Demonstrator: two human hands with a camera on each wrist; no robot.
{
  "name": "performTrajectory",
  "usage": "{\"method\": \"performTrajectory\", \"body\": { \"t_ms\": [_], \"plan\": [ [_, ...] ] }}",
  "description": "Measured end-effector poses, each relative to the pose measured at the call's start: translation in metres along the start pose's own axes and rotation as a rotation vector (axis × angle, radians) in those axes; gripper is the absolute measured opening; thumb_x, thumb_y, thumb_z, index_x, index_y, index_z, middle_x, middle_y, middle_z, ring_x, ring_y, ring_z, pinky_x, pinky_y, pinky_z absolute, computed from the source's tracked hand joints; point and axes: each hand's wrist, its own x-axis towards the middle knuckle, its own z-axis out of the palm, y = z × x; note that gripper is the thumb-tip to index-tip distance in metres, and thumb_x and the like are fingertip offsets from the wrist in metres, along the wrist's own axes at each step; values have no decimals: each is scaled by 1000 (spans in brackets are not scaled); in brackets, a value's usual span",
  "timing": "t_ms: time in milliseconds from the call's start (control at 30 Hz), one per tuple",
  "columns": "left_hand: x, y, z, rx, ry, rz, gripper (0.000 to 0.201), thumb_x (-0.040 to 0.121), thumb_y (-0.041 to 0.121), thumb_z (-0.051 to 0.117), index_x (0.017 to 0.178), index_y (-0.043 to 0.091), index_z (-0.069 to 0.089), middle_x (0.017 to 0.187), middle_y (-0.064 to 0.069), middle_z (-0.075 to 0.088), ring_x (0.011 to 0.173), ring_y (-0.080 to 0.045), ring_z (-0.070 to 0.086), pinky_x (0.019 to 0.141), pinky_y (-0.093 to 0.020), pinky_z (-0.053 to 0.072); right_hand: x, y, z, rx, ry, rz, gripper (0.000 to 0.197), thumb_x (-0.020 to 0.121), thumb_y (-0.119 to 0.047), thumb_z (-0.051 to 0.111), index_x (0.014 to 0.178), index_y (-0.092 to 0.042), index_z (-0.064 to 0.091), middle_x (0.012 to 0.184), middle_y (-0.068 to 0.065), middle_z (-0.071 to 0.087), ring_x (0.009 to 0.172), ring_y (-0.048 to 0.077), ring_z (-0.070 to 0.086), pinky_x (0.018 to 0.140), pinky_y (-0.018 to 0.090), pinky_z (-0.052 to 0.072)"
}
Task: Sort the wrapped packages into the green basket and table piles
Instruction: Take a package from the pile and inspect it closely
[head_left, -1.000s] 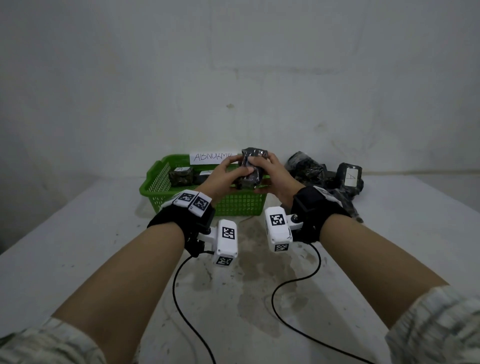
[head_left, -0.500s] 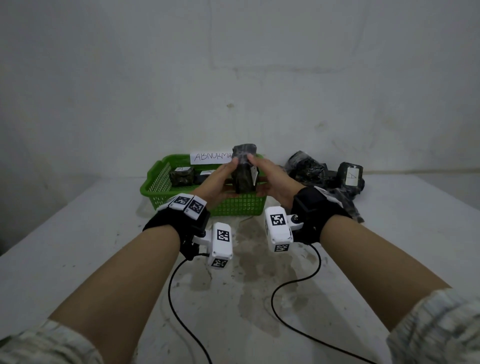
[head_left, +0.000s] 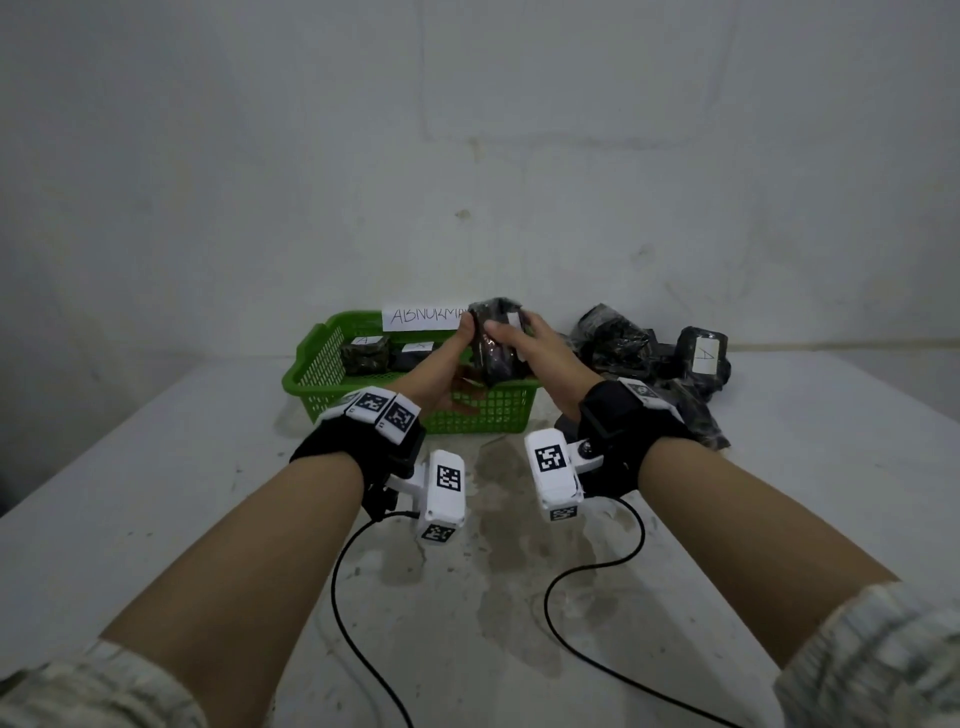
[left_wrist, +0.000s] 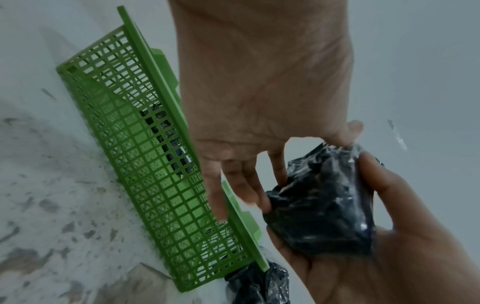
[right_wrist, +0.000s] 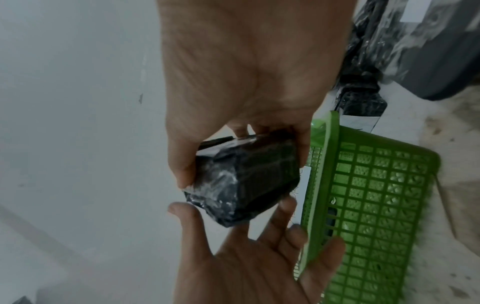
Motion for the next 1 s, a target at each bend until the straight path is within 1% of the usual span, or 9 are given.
{"method": "performTrajectory", "body": {
  "t_ms": [67,167,333,433,567,700,833,933,1000],
  "plan": [
    [4,-2,-1,126,65,26,64,92,64,16,125,19,48,106,-11,53,81,-16,52,81,-35,47,-1,-3,-2,29,1,22,8,93,-28,58,96,-22,62,93,-4,69,80,6,66,75,21,54],
    [12,-6,-3,83,119,37,67,91,63,27,135,14,32,125,-11,49,104,-23,53,89,-39,47,-2,-4,-5,22,-17,76,20,93,-33,58,100,-16,65,96,2,70,83,13,66,82,28,53],
    [22,-4,-4,-112,122,151,28,93,42,49,113,22,45,126,-9,53,117,-27,53,100,-48,44,-1,4,-2,54,-123,160,30,91,-29,60,116,-12,61,103,5,69,91,18,66,84,33,54],
    [26,-2,-6,-141,142,174,7,95,32,50,97,26,47,115,-9,55,108,-27,55,101,-48,44,-2,8,-1,114,-181,172,42,89,-13,62,130,-8,52,110,8,63,98,20,62,86,32,52],
    [24,-3,-8,-128,169,181,20,95,30,51,111,22,42,111,-11,59,106,-28,58,97,-48,47,-1,8,1,-2,-68,95,56,81,-7,71,132,-9,48,118,6,63,104,20,62,89,28,52],
    [22,-10,-9,54,355,326,16,96,21,51,108,22,42,91,-8,57,91,-30,62,75,-43,55,2,5,3,-58,0,-35,61,81,-11,74,131,-12,40,119,0,57,102,10,59,82,18,53],
    [24,-8,-22,14,430,325,9,97,13,48,103,20,48,83,-3,56,80,-28,62,61,-34,56,1,1,1,97,39,14,42,96,-32,54,137,-26,45,114,-3,63,102,14,60,89,38,50],
    [26,-12,-27,19,459,290,17,95,6,47,106,20,48,84,-5,55,74,-24,61,63,-36,55,-1,-1,-4,206,-5,-7,38,97,-11,50,133,-23,49,100,3,64,91,17,61,75,38,53],
    [26,-14,-26,14,421,263,26,92,-2,44,108,18,46,88,-8,56,72,-21,60,63,-34,54,-2,-3,-4,241,-11,-20,45,93,-4,55,135,-18,46,93,5,61,87,19,62,77,43,54]
  ]
}}
